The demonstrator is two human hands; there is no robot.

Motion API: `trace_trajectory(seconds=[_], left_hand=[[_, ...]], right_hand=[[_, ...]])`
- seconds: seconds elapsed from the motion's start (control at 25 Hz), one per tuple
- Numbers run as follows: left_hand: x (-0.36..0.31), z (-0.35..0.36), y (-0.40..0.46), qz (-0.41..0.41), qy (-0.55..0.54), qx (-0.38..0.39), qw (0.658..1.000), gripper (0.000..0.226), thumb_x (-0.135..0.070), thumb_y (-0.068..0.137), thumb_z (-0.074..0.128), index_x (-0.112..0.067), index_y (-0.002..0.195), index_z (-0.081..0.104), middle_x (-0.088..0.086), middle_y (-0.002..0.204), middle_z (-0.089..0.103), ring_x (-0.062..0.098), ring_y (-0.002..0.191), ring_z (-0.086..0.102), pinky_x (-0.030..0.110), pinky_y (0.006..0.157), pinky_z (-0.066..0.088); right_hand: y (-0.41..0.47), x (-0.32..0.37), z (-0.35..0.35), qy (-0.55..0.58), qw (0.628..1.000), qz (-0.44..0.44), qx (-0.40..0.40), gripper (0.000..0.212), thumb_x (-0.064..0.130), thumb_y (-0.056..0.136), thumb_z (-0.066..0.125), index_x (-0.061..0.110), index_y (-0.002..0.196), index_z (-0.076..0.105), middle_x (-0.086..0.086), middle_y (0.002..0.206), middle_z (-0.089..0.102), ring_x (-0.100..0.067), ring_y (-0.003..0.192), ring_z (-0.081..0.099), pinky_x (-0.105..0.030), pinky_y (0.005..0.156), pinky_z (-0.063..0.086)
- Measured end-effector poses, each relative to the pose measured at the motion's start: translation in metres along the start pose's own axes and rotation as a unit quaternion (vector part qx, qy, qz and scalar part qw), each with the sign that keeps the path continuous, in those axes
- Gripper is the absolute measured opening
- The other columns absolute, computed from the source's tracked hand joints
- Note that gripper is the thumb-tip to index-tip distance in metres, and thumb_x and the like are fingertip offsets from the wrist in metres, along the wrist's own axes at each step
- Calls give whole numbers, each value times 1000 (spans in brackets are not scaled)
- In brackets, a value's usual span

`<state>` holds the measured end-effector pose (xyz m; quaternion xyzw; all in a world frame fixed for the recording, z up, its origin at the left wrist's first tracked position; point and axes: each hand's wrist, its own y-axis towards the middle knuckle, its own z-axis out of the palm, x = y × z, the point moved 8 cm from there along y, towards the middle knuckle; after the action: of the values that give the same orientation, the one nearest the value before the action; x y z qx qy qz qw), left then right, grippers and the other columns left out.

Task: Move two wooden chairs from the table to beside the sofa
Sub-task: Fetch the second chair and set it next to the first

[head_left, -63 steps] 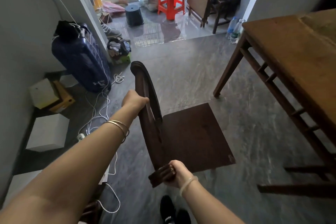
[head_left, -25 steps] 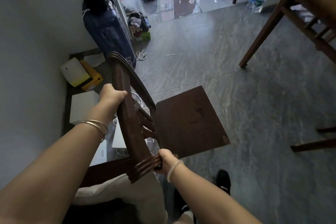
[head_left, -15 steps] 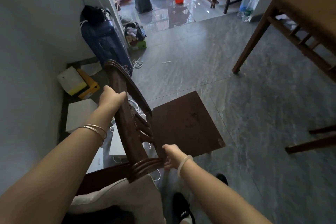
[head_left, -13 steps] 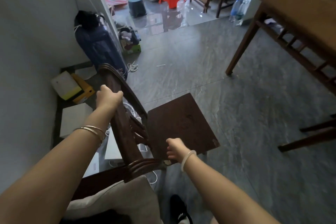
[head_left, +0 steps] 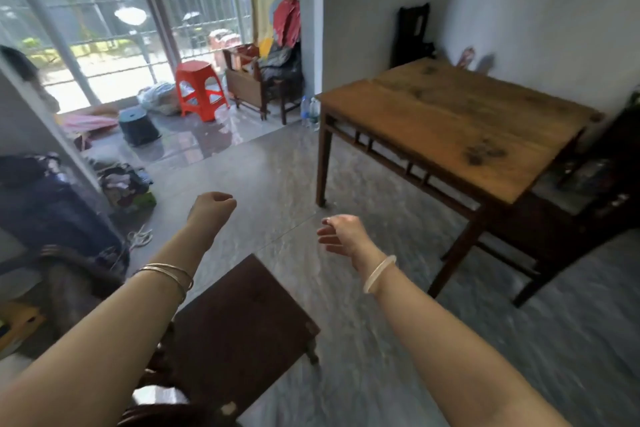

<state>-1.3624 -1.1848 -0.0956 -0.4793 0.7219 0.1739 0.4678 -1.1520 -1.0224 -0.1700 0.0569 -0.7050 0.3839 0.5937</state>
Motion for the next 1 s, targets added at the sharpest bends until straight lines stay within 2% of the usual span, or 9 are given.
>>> trace_trajectory(seconds=[0.16, 0.28, 0.36, 0.44, 0.56, 0.72, 0.8, 0.88, 1.0], left_hand=[[-75, 76, -36, 49, -35, 33, 998, 39, -8, 89, 57, 3, 126, 63, 25, 126, 64, 38, 118, 57, 40, 98, 45], [-129, 139, -70, 75, -53, 58, 994, 39, -6, 89, 55, 3, 126, 63, 31, 129, 60, 45, 125, 52, 50, 103, 43], [-164, 177, -90, 96, -66, 73, 991, 36, -6, 88, 55, 1, 122, 65, 26, 114, 66, 40, 119, 57, 46, 92, 47], [-196, 214, -111, 114, -82, 94, 986, 32, -6, 87, 55, -1, 116, 68, 14, 96, 62, 29, 98, 58, 33, 80, 41], [-233, 262, -138, 134, -85, 120, 980, 23, -8, 86, 56, -6, 101, 72, 10, 87, 61, 23, 84, 56, 30, 78, 40], [-269, 317, -166, 149, -80, 160, 973, 38, -13, 88, 55, -3, 124, 65, 13, 115, 65, 30, 116, 58, 36, 92, 42], [-288, 346, -176, 150, -72, 185, 969, 39, -15, 90, 54, -4, 126, 63, 13, 116, 65, 27, 107, 60, 35, 88, 43], [-305, 370, -185, 159, -60, 203, 964, 38, -16, 91, 52, -5, 125, 64, 10, 105, 65, 24, 91, 59, 30, 73, 44], [-332, 410, -199, 175, -63, 242, 952, 36, -14, 94, 48, -3, 125, 62, 12, 99, 65, 22, 84, 59, 25, 62, 43]], right_hand=[[-33, 58, -106, 6, 997, -62, -34, 20, 15, 96, 41, 14, 83, 56, -5, 72, 62, -16, 60, 57, -24, 58, 43], [-61, 93, -189, -3, 993, -102, -65, 19, 15, 96, 40, 10, 94, 59, -5, 74, 64, -17, 63, 60, -26, 60, 46], [-78, 110, -236, -10, 989, -120, -84, 20, 16, 97, 40, 10, 93, 59, -6, 76, 65, -16, 64, 61, -26, 61, 47], [-95, 122, -278, -14, 986, -133, -97, 21, 16, 97, 40, 10, 90, 59, -6, 77, 65, -16, 64, 60, -24, 60, 47], [-115, 134, -330, -23, 982, -148, -112, 25, 16, 96, 40, 5, 101, 63, -7, 80, 67, -18, 71, 62, -24, 62, 49], [-134, 141, -390, -22, 977, -161, -137, 31, 16, 97, 42, -2, 111, 63, -10, 86, 69, -22, 79, 65, -26, 66, 50], [-142, 142, -421, -9, 975, -157, -157, 31, 16, 96, 42, -1, 111, 63, -10, 85, 69, -22, 79, 65, -28, 68, 51], [-145, 139, -445, 7, 975, -142, -169, 31, 17, 96, 43, 0, 111, 64, -10, 86, 70, -23, 80, 67, -32, 74, 53], [-147, 133, -484, 19, 972, -130, -194, 31, 18, 96, 43, 1, 111, 64, -9, 83, 70, -22, 77, 67, -33, 78, 54]])
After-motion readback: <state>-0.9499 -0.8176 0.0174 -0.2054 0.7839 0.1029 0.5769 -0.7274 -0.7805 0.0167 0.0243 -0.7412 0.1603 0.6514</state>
